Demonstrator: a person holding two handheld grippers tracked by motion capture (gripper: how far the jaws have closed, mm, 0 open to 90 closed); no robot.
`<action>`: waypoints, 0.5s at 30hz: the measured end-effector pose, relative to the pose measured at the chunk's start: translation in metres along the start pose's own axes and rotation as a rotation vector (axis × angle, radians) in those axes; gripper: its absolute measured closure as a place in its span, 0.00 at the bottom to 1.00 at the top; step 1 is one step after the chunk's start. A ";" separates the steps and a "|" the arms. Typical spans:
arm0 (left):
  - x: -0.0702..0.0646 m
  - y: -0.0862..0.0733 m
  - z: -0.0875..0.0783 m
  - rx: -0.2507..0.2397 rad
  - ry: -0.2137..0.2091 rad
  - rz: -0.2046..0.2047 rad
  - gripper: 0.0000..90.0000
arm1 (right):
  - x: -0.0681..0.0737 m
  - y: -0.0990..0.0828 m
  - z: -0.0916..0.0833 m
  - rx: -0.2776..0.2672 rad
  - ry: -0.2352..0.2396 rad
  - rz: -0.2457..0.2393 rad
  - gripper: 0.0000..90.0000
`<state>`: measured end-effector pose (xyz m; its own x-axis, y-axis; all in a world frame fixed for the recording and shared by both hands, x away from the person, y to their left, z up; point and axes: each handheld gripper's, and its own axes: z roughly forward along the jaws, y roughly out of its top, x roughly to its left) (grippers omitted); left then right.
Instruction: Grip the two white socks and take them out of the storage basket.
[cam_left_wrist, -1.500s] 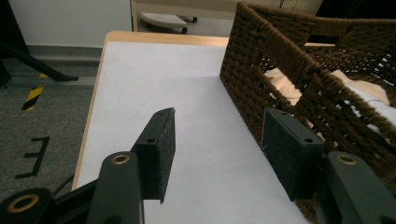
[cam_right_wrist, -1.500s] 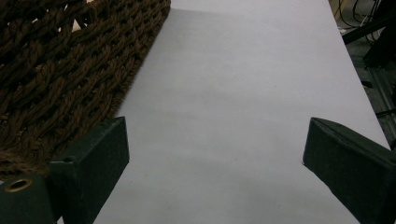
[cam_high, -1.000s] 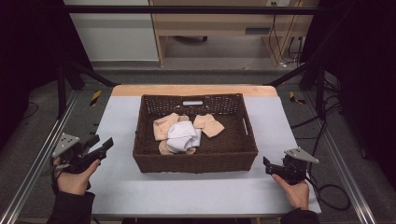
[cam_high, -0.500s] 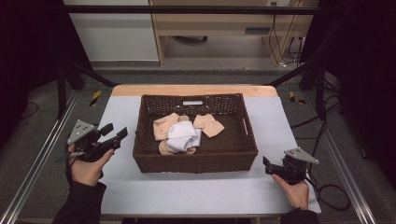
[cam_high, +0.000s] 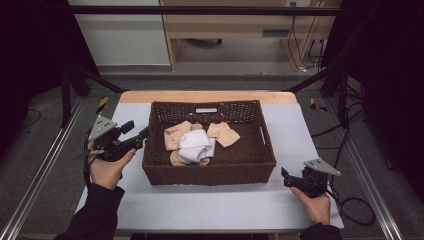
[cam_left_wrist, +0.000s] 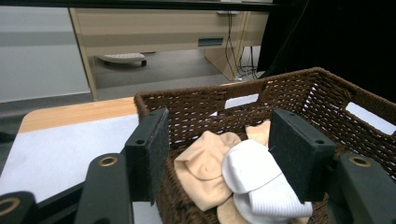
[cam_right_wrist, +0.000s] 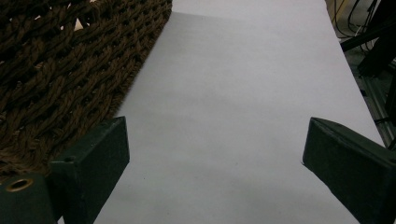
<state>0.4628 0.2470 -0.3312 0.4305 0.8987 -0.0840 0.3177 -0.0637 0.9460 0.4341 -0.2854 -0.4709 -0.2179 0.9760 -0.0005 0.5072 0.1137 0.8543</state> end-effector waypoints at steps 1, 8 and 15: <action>-0.002 0.001 0.002 -0.003 -0.002 0.002 0.42 | 0.000 0.000 0.000 -0.001 -0.001 -0.001 0.08; -0.011 0.009 0.013 -0.006 -0.026 0.003 0.43 | 0.001 0.000 0.000 -0.002 -0.002 -0.005 0.09; -0.021 0.016 0.027 -0.010 -0.037 0.003 0.42 | 0.000 0.000 0.001 -0.006 -0.005 -0.017 0.09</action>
<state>0.4816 0.2149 -0.3228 0.4626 0.8818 -0.0922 0.3077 -0.0622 0.9495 0.4347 -0.2850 -0.4718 -0.2221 0.9749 -0.0177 0.4987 0.1292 0.8571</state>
